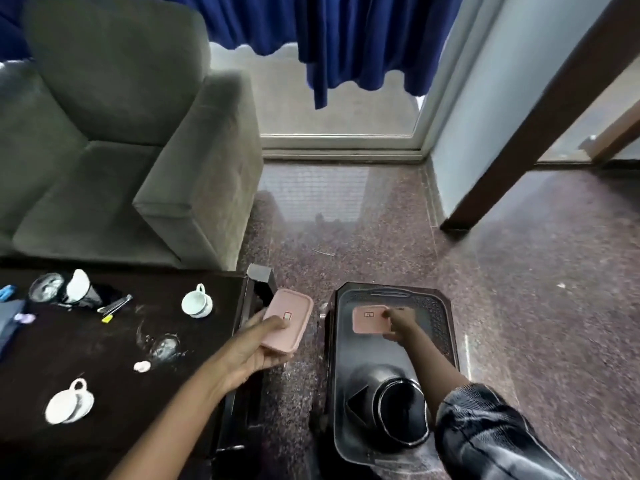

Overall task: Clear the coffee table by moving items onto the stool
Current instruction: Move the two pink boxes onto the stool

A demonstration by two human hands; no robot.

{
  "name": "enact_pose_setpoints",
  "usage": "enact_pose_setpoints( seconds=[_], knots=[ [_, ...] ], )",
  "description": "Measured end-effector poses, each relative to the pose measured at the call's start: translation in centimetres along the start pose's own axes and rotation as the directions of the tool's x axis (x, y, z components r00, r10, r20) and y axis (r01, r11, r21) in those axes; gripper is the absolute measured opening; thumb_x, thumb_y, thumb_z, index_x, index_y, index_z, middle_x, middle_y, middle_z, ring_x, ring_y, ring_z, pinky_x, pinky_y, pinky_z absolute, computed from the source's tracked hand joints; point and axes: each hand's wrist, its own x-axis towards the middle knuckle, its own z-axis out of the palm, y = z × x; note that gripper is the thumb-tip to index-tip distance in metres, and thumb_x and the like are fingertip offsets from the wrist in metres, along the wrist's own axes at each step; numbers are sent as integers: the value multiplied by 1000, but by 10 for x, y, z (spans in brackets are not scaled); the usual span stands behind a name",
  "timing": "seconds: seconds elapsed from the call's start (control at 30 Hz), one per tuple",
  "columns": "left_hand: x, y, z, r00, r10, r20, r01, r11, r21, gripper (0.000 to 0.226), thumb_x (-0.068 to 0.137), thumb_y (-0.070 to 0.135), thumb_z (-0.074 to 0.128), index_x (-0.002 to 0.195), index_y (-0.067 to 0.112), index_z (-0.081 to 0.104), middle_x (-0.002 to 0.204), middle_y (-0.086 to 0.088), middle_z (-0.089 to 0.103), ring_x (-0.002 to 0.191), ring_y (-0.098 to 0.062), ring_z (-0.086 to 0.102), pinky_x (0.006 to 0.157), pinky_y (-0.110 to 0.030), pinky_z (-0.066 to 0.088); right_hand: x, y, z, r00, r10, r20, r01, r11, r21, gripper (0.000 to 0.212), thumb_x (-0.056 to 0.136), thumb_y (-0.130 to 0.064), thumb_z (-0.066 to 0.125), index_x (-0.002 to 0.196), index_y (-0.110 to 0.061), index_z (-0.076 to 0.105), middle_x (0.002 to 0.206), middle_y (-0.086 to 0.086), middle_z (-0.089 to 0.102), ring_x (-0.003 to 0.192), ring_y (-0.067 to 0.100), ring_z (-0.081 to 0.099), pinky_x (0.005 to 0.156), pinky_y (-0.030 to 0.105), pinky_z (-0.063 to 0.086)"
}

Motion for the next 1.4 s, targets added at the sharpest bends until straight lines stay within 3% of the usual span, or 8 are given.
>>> enact_pose_setpoints(
  seconds=[0.1, 0.3, 0.4, 0.47, 0.77, 0.97, 1.17, 1.4],
  knots=[
    [8, 3, 6, 994, 62, -88, -63, 998, 2, 29, 87, 3, 55, 109, 20, 47, 96, -6, 61, 79, -18, 58, 52, -29, 57, 24, 6, 13, 1000, 27, -12, -26, 999, 40, 9, 92, 1, 47, 95, -8, 46, 101, 15, 48, 66, 20, 48, 50, 35, 41],
    [12, -2, 14, 985, 94, -142, -104, 992, -65, 25, 82, 6, 62, 98, 22, 52, 93, -6, 63, 73, -17, 59, 49, -25, 53, 65, 28, 30, 995, 12, -97, 6, 984, 175, 24, 87, 1, 53, 65, -10, 51, 97, 16, 57, 84, 24, 54, 84, 51, 50],
    [13, -6, 21, 984, 108, -141, -117, 992, -54, 24, 83, 5, 62, 94, 25, 55, 93, -4, 65, 73, -17, 60, 54, -26, 52, 74, 30, 35, 992, 4, -130, 20, 982, 185, 10, 84, 0, 56, 88, 7, 63, 96, 13, 58, 90, 25, 56, 87, 48, 49],
    [13, -7, 25, 983, 116, -142, -123, 991, -43, 27, 82, 4, 63, 95, 26, 58, 93, -4, 67, 75, -17, 60, 62, -29, 50, 79, 30, 35, 991, 16, -129, 6, 985, 171, 29, 80, 2, 58, 108, 8, 62, 98, 16, 61, 96, 32, 62, 89, 52, 50],
    [16, -12, 36, 985, 117, -124, -122, 992, -33, 32, 83, 2, 61, 106, 25, 61, 95, -7, 67, 77, -17, 61, 66, -26, 52, 93, 36, 26, 998, 36, -54, -32, 996, 81, 21, 71, 4, 65, 66, -14, 54, 98, 19, 65, 89, 33, 63, 85, 51, 53],
    [22, -19, 47, 985, 95, -142, -93, 996, 16, 39, 85, 1, 61, 120, 17, 54, 106, -10, 64, 79, -16, 61, 62, -25, 54, 26, 7, -4, 998, -51, -44, 55, 995, 85, 15, 81, 3, 56, 69, -6, 54, 60, 6, 45, 51, 15, 39, 39, 18, 36],
    [35, -25, 70, 985, 83, -149, -57, 984, 169, 40, 84, 7, 65, 120, 14, 51, 123, -15, 60, 81, -16, 60, 61, -24, 51, -76, -17, -27, 843, -147, 518, 210, 976, -64, 16, 84, -11, 65, 94, -1, 70, 76, 8, 71, 67, 16, 65, 62, 28, 56],
    [39, -29, 82, 982, 115, -149, -75, 965, 250, 25, 90, 17, 59, 114, 20, 53, 119, -4, 52, 110, -22, 53, 97, -45, 48, -53, -5, -32, 943, -159, 291, 207, 968, -143, 9, 77, 11, 66, 73, 2, 65, 49, 5, 64, 38, 11, 59, 45, 20, 54]
  ],
)
